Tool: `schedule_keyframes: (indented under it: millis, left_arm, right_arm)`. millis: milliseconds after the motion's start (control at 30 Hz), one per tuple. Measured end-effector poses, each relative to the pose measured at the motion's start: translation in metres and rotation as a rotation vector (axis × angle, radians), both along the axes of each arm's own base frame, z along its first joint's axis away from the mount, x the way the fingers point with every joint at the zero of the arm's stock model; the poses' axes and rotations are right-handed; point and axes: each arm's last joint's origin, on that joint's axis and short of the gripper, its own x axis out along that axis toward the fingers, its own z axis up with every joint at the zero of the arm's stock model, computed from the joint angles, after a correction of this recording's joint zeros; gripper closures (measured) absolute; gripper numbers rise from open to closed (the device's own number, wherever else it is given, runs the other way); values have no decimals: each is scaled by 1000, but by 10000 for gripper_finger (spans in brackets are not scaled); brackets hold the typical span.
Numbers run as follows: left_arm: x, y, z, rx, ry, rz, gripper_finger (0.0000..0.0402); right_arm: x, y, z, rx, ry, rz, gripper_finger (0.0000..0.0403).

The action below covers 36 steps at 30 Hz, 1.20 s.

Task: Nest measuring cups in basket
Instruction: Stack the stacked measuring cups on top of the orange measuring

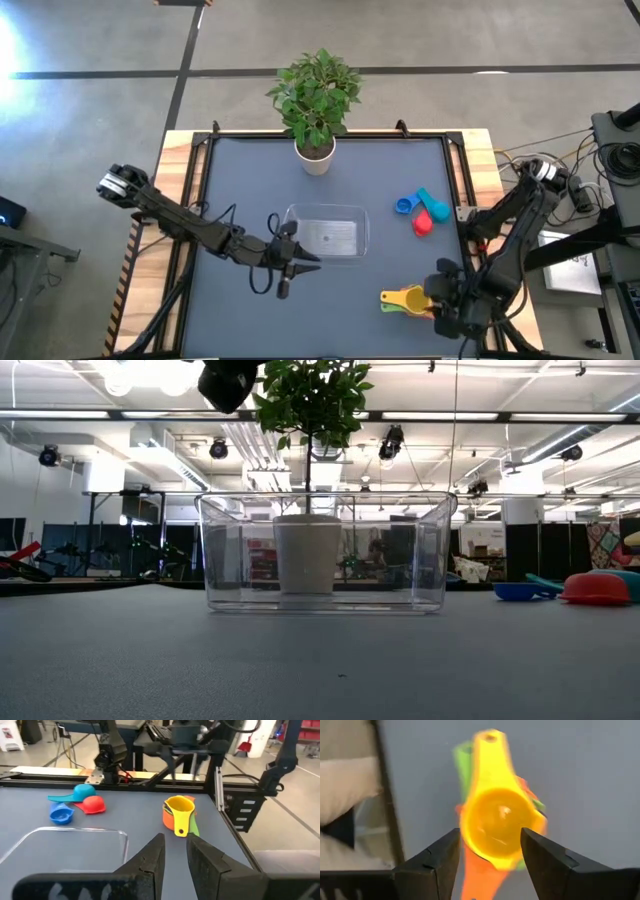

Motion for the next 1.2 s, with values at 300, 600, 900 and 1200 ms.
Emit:
schedule_keyframes:
  millis: [300, 600, 900, 1200]
  left_arm:
    - [34, -22, -12, 46, 94, -83, 339]
    - [80, -43, -21, 83, 164, -86, 339]
    - [138, -65, -29, 164, 192, -54, 339]
    - [191, -61, -56, 221, 260, 130, 339]
  right_arm:
    - [-17, 5, -19, 46, 362, -172, 269]
    - [-10, 17, -52, -40, 479, -261, 343]
    - [1, 30, -68, 2, 400, -291, 365]
    - [7, 32, -67, 21, 295, -325, 365]
